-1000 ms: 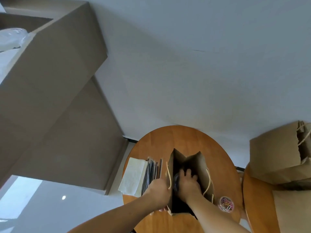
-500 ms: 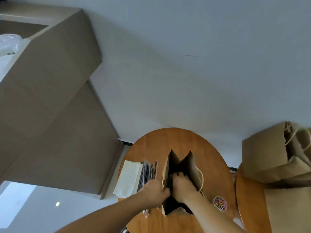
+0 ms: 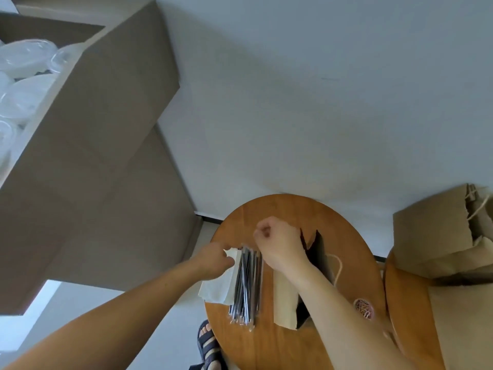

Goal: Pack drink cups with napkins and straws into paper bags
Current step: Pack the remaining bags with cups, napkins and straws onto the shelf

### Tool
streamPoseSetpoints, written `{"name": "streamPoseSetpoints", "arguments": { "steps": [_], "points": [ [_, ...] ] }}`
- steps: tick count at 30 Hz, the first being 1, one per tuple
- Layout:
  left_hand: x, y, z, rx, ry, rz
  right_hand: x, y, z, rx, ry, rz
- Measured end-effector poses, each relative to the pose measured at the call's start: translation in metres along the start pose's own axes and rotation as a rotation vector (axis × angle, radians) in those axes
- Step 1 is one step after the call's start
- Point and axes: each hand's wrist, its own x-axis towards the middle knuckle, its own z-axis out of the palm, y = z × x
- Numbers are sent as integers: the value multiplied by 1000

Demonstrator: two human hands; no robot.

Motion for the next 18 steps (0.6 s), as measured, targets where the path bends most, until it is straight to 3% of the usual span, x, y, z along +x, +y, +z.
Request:
{"name": "streamPoseSetpoints", "arguments": {
  "steps": [7, 18],
  "points": [
    [28, -59, -2, 15, 8, -46, 36, 17, 116, -78, -278, 248],
    [57, -122, 37, -87, -22, -225, 47, 87, 228, -27, -206, 659]
  ]
}}
